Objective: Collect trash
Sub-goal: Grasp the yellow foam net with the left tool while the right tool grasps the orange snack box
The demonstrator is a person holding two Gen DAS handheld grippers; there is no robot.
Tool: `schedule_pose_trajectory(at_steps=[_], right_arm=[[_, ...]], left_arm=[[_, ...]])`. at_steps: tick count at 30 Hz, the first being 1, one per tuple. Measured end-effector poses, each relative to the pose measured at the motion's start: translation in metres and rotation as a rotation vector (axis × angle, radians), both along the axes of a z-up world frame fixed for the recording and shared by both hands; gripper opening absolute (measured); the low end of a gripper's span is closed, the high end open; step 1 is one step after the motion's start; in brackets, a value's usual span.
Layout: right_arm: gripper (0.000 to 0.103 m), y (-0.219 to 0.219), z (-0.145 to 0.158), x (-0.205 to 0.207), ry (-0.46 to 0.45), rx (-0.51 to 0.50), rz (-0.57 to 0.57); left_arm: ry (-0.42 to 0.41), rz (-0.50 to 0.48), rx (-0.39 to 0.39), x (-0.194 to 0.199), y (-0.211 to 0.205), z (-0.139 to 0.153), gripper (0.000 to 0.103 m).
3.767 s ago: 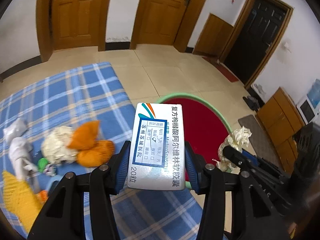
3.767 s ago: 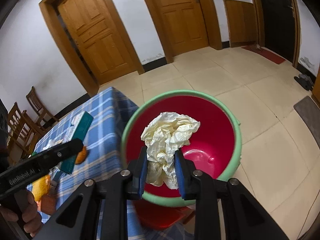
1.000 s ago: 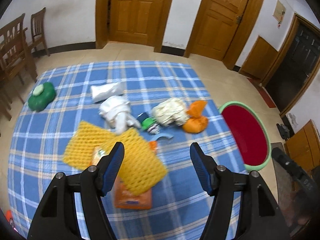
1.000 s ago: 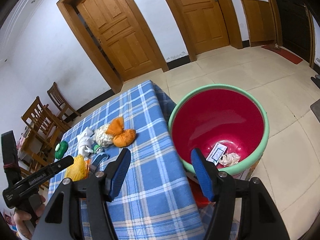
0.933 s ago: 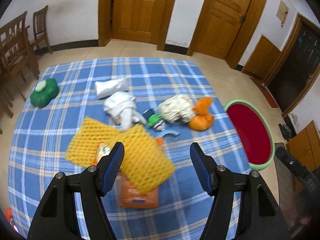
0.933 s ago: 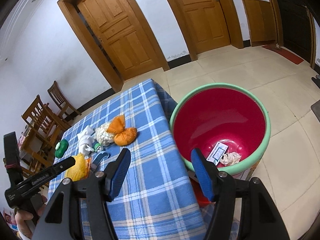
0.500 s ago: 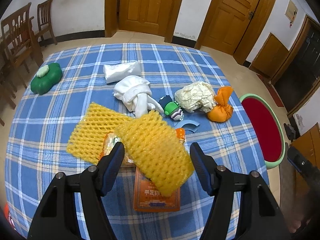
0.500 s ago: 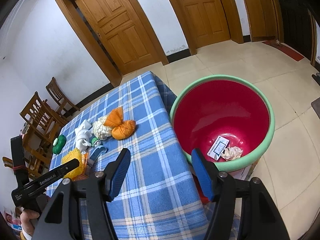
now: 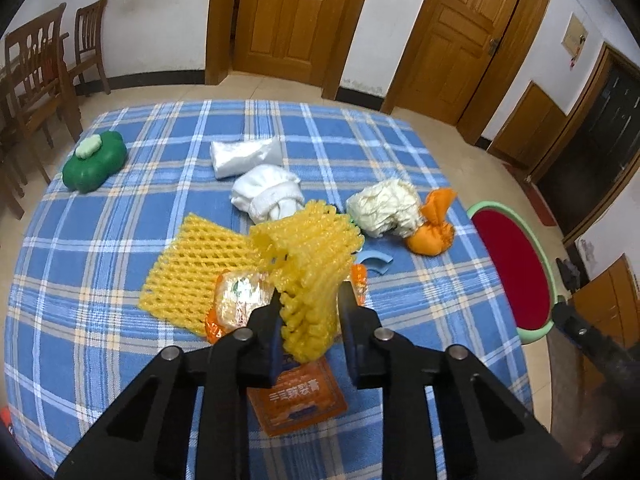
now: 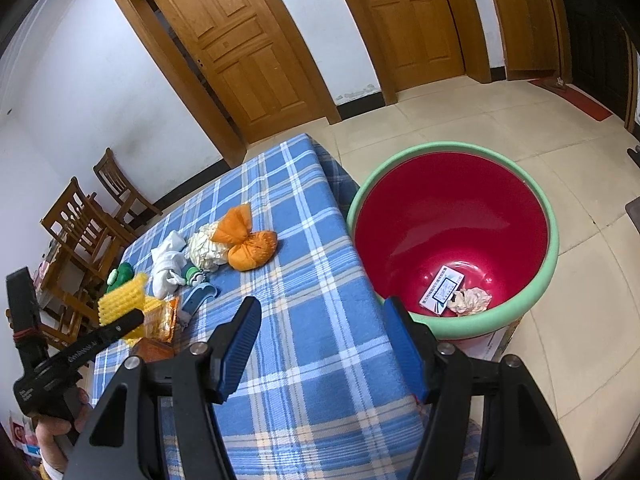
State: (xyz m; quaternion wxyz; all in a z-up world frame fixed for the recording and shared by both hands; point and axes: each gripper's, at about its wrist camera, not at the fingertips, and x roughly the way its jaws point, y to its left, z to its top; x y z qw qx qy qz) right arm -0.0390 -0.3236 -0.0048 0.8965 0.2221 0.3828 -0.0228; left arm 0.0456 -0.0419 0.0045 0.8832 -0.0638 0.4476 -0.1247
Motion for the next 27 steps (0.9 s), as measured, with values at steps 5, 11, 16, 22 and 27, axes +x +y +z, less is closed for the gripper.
schedule_pose_trajectory(at_steps=[5,11,16,22,27], right_arm=[[0.066,0.011,0.001,0.002,-0.001,-0.004,0.027],[0.066,0.033,0.004,0.004,-0.008,-0.013,0.077],[0.066,0.053,0.006,0.005,-0.01,-0.023,0.121],[0.066,0.082,0.007,0.009,-0.011,-0.049,0.185],[0.069,0.107,0.008,0.014,-0.012,-0.069,0.234]], left_arm=[[-0.043,0.008,-0.023,-0.007,0.008,0.016,0.023],[-0.063,0.041,-0.017,-0.015,0.024,0.024,0.023],[-0.062,0.081,-0.016,-0.024,0.044,0.023,0.023],[-0.057,0.133,-0.009,-0.035,0.069,0.017,0.023],[-0.044,0.182,-0.002,-0.042,0.091,0.008,0.023]])
